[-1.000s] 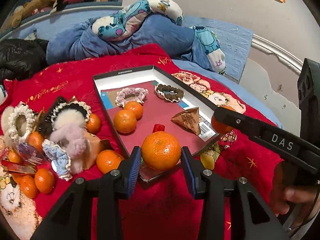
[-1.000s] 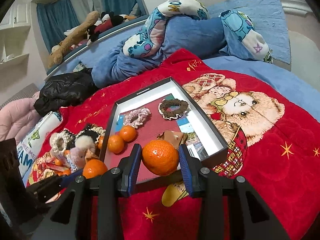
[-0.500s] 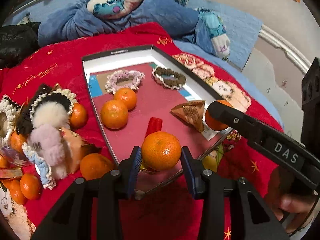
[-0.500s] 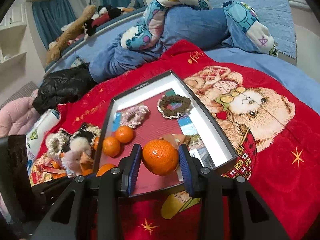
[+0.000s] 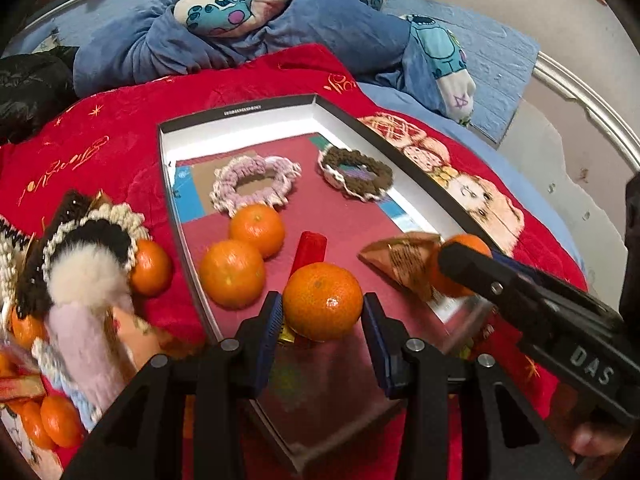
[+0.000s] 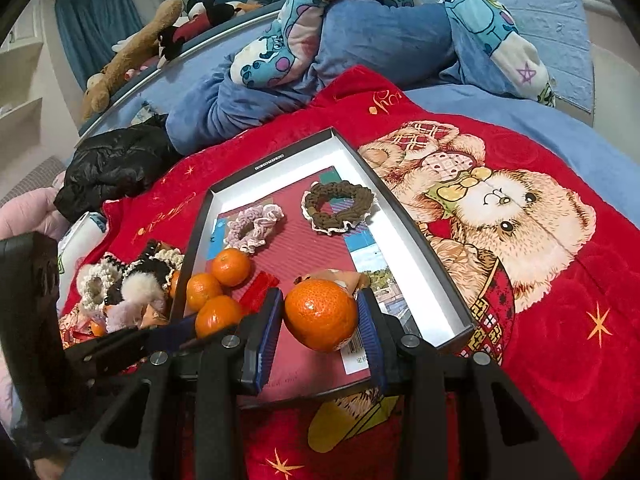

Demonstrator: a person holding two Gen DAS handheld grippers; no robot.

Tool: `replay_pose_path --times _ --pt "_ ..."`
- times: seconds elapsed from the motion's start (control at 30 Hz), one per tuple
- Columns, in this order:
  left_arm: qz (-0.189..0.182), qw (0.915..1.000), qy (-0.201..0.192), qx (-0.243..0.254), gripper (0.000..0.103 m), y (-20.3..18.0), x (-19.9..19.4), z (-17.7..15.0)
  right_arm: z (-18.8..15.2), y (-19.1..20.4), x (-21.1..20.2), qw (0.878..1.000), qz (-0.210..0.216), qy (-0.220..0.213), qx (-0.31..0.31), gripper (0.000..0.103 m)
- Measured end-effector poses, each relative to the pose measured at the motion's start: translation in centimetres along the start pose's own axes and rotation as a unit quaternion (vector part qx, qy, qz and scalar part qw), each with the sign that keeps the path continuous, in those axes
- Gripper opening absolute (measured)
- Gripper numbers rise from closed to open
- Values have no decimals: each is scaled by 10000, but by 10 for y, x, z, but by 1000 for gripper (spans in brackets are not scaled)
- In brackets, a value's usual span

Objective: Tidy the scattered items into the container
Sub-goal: 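Carry both tangerines in the left and right tools over the black box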

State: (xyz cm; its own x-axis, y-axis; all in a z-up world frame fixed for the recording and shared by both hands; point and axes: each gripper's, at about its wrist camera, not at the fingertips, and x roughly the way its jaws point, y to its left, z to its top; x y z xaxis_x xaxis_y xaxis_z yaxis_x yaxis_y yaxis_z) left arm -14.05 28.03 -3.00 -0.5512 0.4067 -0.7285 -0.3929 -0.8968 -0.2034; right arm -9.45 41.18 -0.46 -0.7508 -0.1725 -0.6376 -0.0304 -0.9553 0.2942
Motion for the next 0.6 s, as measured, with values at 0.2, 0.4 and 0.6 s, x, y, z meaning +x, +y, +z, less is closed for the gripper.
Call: replay_pose_path --times 0.2,0.4,0.6 --pt "89 9999 -115 90 42 2 12 13 1 -2 9 9999 -59 91 32 37" --pt "-5 9999 -145 -22 42 4 11 13 6 -4 29 9995 -266 169 57 37" --pt "-13 9999 -132 2 42 3 -6 -2 8 0 26 9996 -287 41 37 37"
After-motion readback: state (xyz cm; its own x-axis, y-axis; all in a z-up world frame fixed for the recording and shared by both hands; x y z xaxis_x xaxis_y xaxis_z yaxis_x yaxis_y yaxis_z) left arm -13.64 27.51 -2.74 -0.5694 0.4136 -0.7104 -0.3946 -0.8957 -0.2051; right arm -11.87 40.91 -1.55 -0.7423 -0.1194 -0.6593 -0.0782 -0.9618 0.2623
